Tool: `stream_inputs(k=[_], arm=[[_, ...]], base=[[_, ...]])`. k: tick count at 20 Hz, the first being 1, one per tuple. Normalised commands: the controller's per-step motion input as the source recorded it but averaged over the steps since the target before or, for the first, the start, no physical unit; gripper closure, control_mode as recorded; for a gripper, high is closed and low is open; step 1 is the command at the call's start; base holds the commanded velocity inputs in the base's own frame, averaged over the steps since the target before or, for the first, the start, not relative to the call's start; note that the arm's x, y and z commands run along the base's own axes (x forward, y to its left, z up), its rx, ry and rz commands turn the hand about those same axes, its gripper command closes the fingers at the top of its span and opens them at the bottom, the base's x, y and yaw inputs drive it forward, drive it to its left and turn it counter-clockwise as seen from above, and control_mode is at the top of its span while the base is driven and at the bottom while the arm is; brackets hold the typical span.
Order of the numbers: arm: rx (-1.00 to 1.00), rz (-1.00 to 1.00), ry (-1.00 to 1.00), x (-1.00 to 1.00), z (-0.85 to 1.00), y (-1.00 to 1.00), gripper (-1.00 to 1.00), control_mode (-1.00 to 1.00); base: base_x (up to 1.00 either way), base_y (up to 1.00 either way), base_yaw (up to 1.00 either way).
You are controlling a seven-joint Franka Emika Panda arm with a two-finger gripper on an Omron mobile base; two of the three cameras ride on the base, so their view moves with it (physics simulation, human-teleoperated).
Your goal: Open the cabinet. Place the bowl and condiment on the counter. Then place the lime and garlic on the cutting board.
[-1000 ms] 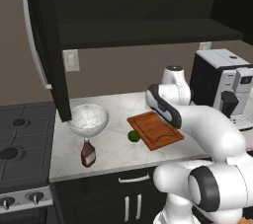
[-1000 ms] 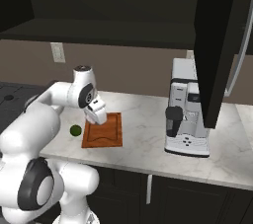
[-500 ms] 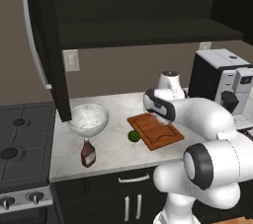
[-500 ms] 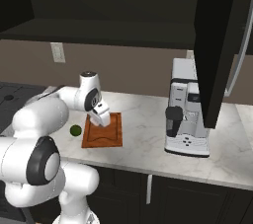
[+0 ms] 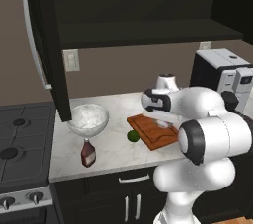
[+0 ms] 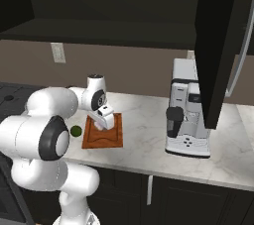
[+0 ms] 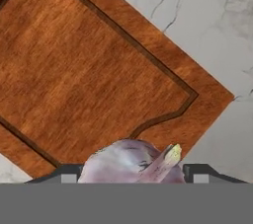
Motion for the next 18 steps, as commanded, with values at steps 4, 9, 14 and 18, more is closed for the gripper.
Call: stream_inputs(k=[4,9,14,18], arm=[[0.00,0.00,0.06,0.30,-0.21,-0.02,1.00,-1.00],[0.00,0.00,0.06,0.23,-0.34,0.00,1.00,-1.00],[0.00,0.00,0.07,0.14,-0.44,0.00,1.00,-1.00],[0.00,0.00,0.06,0.08,-0.42,-0.01,1.00,-1.00]], base=[[0.00,0.00,0.00],[0.00,0.00,0.00],[0.00,0.00,0.00],[0.00,0.00,0.00]])
